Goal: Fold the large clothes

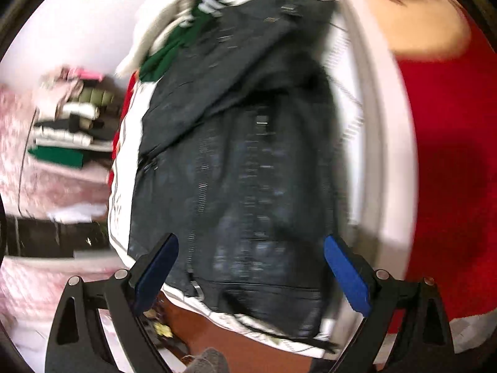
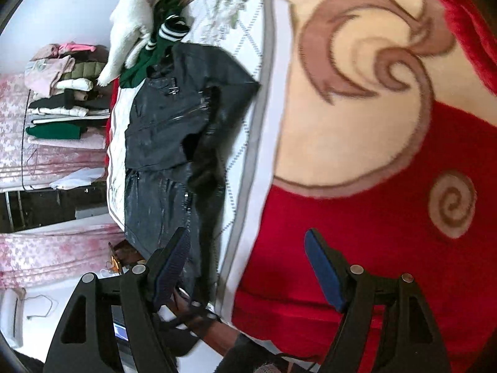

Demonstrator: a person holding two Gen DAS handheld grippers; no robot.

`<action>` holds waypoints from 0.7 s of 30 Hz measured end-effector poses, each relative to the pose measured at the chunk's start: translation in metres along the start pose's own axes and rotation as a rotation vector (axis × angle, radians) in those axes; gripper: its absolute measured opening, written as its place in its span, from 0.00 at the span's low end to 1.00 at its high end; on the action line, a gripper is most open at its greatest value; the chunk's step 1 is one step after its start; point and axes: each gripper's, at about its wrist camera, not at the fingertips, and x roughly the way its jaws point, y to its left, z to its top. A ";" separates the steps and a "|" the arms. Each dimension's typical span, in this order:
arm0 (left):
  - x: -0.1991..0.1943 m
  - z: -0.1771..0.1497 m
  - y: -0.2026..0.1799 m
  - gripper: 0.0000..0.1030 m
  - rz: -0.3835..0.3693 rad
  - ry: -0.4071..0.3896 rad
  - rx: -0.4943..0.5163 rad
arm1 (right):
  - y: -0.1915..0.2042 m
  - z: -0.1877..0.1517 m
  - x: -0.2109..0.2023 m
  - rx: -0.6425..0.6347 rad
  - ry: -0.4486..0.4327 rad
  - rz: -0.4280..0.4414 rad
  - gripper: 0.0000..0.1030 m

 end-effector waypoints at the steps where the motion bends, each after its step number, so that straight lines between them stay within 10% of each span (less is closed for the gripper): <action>1: 0.003 0.001 -0.010 0.94 0.010 0.004 0.021 | -0.004 0.001 0.000 0.008 0.002 -0.001 0.75; 17: 0.042 0.005 0.009 0.92 0.111 0.038 -0.036 | 0.029 0.055 0.077 -0.038 0.054 0.103 0.75; 18: 0.042 0.004 0.011 0.88 0.093 0.035 -0.049 | 0.032 0.060 0.085 -0.034 0.062 0.124 0.75; 21: 0.040 0.001 0.015 0.30 -0.030 0.036 -0.077 | 0.035 0.074 0.116 0.015 0.084 0.215 0.75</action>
